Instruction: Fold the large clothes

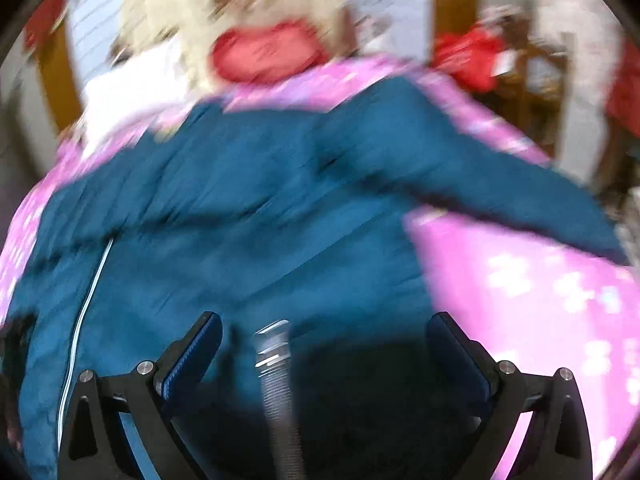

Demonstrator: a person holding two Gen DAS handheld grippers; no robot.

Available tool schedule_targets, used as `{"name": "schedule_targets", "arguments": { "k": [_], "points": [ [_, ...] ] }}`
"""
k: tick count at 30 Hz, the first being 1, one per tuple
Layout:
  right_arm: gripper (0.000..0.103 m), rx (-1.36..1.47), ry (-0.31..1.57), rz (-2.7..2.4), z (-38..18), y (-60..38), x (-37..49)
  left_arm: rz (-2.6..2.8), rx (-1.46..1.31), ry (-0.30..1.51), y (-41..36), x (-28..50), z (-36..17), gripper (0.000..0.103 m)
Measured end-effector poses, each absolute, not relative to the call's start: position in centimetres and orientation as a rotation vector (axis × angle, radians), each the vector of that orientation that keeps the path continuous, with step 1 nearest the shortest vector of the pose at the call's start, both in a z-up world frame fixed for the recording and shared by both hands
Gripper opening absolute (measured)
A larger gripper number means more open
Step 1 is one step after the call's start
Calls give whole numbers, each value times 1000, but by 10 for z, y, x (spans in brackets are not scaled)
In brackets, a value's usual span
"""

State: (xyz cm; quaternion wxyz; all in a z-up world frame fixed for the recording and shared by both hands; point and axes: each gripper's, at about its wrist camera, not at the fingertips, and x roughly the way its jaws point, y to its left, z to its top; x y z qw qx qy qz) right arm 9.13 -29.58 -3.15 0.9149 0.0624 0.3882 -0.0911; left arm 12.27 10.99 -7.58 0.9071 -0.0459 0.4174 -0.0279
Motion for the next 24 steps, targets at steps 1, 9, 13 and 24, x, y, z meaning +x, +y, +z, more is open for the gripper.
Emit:
{"name": "schedule_targets", "arguments": {
  "k": [1,9,13,24],
  "points": [
    [102,165,757,-240,-21,-318,87,-57,-92,865,109,123,-76,78],
    [102,342,741,-643,-4,-528,83,-59,-145,861,113,121,-77,78],
    [102,491,755,-742,-16,-621,69,-66,-182,852,117,122,-76,78],
    [103,461,858,-666,-57,-643,99,-69,-204,845,119,121,-75,78]
  ]
}}
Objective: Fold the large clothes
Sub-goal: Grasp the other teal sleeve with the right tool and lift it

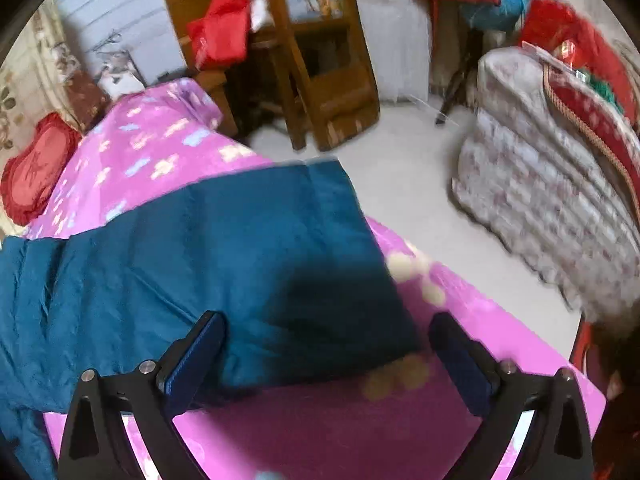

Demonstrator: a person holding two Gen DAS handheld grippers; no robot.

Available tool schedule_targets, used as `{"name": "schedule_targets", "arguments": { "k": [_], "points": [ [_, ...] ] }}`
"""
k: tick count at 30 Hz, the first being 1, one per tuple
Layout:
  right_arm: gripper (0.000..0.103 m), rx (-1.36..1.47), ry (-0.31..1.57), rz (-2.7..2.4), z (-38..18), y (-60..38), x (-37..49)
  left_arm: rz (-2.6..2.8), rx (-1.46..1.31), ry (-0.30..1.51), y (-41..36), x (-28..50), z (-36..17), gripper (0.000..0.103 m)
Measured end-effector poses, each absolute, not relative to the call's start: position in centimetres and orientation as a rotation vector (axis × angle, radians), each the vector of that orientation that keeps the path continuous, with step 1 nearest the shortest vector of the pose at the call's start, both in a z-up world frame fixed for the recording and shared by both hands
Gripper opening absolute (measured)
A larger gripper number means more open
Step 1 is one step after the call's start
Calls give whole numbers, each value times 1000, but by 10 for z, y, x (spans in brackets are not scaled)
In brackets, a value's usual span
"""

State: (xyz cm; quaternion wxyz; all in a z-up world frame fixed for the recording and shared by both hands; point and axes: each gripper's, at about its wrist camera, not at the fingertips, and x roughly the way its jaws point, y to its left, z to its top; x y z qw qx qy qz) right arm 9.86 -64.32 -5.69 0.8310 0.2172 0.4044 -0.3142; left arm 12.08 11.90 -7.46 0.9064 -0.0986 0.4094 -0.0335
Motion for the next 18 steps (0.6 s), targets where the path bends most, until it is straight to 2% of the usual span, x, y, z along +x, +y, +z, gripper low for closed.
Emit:
{"name": "schedule_targets", "arguments": {
  "k": [5,6,9,10,11,18],
  "points": [
    [101,365,915,-638,-62,-629,113,-68,-206,844,119,121,-75,78],
    [94,372,904,-635,-61,-629,111,-69,-207,844,120,121,-75,78],
    [48,383,823,-576,-55,-626,101,-68,-207,844,119,121,-75,78],
    [37,376,811,-555,-55,-623,99,-69,-206,844,119,121,-75,78],
    [33,368,803,-540,-54,-619,100,-69,-207,844,119,121,-75,78],
    [28,266,654,-513,-17,-578,98,-70,-209,843,120,121,-75,78]
  ]
}}
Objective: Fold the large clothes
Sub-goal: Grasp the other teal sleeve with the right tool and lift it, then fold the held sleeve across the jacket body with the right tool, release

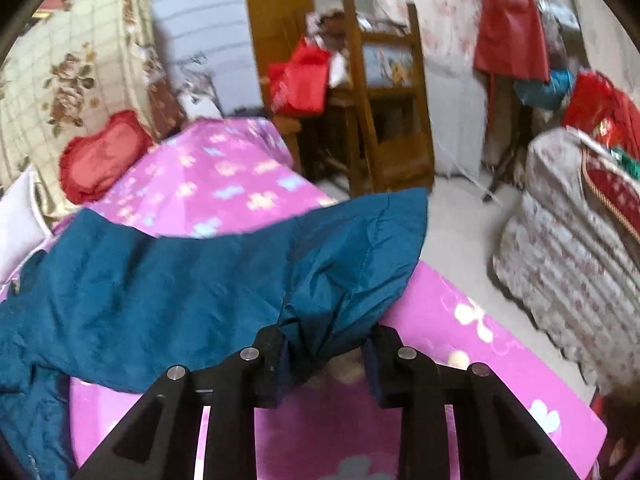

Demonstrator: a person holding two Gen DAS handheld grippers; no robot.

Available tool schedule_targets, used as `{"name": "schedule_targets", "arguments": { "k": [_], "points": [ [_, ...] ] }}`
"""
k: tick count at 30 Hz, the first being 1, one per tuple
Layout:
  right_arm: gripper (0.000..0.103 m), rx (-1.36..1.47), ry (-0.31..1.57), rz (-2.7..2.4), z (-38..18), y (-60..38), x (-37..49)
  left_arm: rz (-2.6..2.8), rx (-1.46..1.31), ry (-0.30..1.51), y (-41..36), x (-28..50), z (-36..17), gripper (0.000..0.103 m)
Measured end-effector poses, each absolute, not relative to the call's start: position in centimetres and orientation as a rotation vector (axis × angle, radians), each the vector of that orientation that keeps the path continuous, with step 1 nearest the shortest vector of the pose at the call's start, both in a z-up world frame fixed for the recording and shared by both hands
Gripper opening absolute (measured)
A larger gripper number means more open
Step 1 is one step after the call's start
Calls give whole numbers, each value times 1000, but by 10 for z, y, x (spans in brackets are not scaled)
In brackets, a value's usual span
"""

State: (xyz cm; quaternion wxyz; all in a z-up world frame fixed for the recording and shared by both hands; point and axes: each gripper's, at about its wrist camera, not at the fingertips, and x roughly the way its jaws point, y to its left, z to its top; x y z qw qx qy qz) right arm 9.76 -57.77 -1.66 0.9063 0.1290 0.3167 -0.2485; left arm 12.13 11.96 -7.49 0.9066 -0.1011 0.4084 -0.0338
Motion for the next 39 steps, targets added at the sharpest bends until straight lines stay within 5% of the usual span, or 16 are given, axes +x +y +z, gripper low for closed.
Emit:
{"name": "schedule_targets", "arguments": {
  "k": [10,26,27,30,39],
  "points": [
    [27,-355,643,-410,0,-367,140,-73,-220,839,121,121,-73,78],
    [27,-531,610,74,-25,-115,154,-85,-258,826,126,118,-73,78],
    [31,-548,620,111,-32,-109,154,-85,-259,826,126,118,-73,78],
    [73,-604,633,128,-47,-94,151,-87,-264,826,127,118,-73,78],
    [77,-477,713,68,-31,-146,97,-101,-207,855,106,124,-58,78]
  ]
}}
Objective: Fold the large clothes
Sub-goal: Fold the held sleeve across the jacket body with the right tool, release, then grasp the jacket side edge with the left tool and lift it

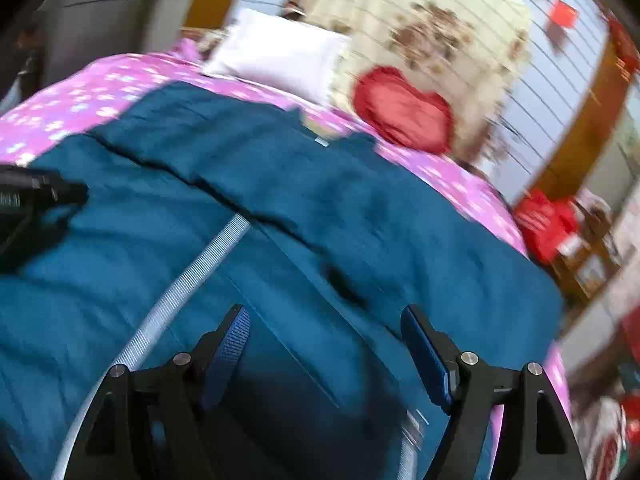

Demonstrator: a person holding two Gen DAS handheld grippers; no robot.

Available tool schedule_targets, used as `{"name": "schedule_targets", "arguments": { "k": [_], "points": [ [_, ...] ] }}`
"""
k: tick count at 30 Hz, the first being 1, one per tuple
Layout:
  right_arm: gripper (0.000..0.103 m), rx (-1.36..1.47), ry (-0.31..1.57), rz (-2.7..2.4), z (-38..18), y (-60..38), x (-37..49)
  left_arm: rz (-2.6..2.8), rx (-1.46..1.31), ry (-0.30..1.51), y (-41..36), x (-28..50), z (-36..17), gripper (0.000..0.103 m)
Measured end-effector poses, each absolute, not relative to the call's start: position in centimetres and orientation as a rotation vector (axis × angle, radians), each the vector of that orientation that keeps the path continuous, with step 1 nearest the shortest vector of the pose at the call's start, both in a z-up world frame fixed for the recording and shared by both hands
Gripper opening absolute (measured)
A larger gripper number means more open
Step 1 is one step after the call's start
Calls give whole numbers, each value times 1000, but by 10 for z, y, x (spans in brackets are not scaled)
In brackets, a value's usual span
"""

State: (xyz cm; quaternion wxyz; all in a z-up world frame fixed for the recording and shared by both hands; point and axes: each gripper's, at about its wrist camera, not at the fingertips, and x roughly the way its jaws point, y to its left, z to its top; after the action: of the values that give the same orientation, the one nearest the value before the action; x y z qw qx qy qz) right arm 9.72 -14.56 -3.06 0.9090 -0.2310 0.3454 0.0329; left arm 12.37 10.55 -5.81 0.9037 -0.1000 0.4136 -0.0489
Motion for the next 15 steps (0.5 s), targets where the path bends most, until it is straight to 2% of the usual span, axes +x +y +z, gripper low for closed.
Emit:
{"name": "schedule_targets", "arguments": {
  "k": [3,7,10,11,13,15],
  "points": [
    [86,-360,750,-37,-25,-185,81,-221,-206,803,69,130,-24,79],
    [86,-37,825,-126,-35,-251,71,-397,-140,818,-7,155,0,79],
    [87,144,923,-94,-55,-280,77,-488,-124,844,-62,177,-3,79],
    [90,137,932,-94,-58,-281,79,-499,-138,845,-70,184,-5,79],
    [103,64,946,-75,-63,-270,81,-514,-171,872,-89,201,-14,80],
    [103,7,955,-78,-66,-262,83,-493,-200,934,-100,224,-30,79]
  ]
}}
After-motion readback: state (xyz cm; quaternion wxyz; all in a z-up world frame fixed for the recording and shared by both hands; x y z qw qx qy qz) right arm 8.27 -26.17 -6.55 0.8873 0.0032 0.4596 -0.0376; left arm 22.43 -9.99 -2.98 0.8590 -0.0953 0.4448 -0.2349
